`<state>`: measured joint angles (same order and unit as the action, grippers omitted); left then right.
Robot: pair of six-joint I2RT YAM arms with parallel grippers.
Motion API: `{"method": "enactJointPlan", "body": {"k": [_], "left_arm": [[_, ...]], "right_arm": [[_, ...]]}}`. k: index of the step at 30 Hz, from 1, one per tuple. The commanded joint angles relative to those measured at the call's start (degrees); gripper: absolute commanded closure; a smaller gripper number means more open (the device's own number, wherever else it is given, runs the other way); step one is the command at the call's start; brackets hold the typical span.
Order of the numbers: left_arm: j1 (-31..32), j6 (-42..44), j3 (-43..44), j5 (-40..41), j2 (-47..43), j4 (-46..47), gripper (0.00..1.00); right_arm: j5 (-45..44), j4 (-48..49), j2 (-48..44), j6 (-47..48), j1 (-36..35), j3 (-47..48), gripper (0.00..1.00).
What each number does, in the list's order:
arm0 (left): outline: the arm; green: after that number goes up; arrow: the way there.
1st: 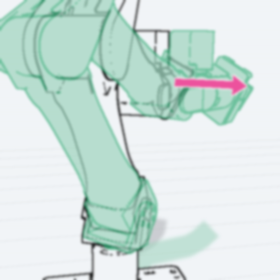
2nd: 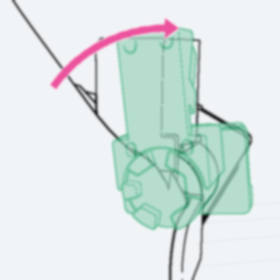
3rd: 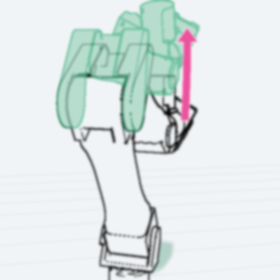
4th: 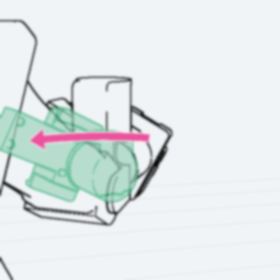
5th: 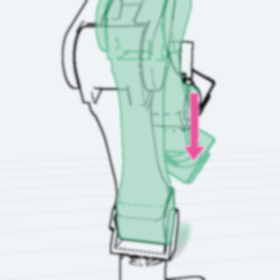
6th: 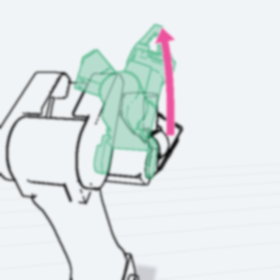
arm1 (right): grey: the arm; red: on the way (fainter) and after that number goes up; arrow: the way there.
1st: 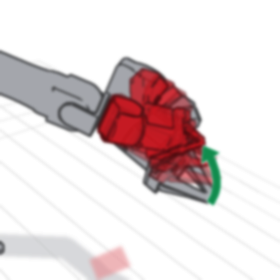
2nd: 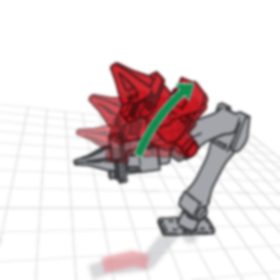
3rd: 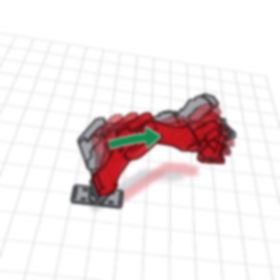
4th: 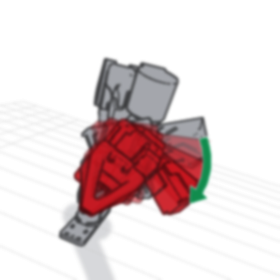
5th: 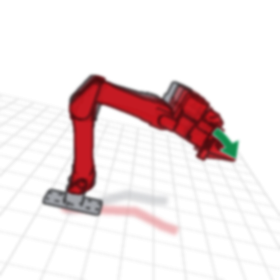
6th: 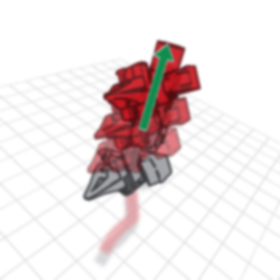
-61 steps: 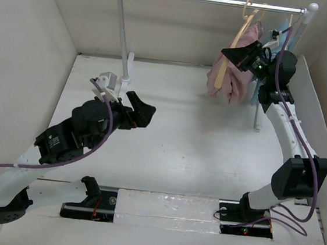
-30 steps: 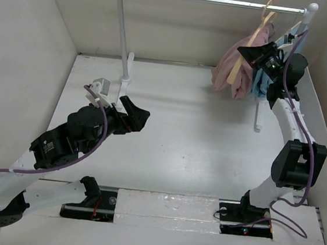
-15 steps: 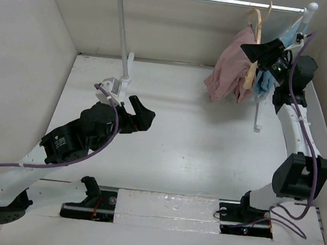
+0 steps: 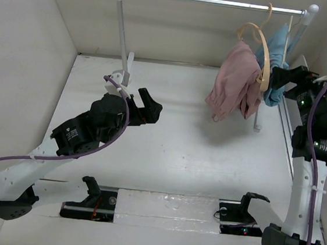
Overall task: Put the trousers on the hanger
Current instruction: Reset both arms
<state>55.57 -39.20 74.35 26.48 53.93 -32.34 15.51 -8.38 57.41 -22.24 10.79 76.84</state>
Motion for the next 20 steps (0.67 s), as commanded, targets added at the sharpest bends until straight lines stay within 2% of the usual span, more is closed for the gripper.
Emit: {"method": "enactJointPlan", "body": {"k": [1,2,3,4,6,9,10,15,20], "left_arm": [[-1.0,2.5,2.4,-0.8,0.5,3.6,0.01],[-1.0,2.5,2.0,-0.2,0.8,3.1,0.01],[-1.0,2.5,2.0,-0.2,0.8,3.1,0.01],[-1.0,2.5,1.6,0.1,0.8,3.0,0.01],[-1.0,2.6,0.7,0.8,0.6,2.1,0.01],[-1.0,1.7,-2.8,2.3,-0.5,0.4,0.01],[-1.0,0.4,-7.2,2.0,-2.1,0.3,0.01],[-1.0,-2.0,-15.6,-0.7,-4.3,1.8,0.01],[-1.0,-2.8,-17.8,-3.9,-3.4,5.4,0.01]], "right_arm": [[-1.5,-9.0,-3.7,7.2,1.1,-5.1,0.0],[-0.1,-11.3,-7.6,8.7,1.1,-10.3,0.0],[-0.1,-11.3,-7.7,8.7,1.1,-10.3,0.0],[-0.7,-12.6,-11.8,9.6,-0.7,-11.8,0.0],[-5.7,-19.4,-15.6,11.2,-4.3,-14.5,0.0],[-5.9,-23.1,-24.7,11.4,-7.0,-21.8,0.0],[-5.1,-26.5,-30.0,12.6,-8.6,-26.4,0.0],[-4.2,-36.2,-36.0,16.1,-9.3,-32.7,0.0],[-1.2,-38.4,-38.7,17.2,-9.3,-35.9,0.0]]}}
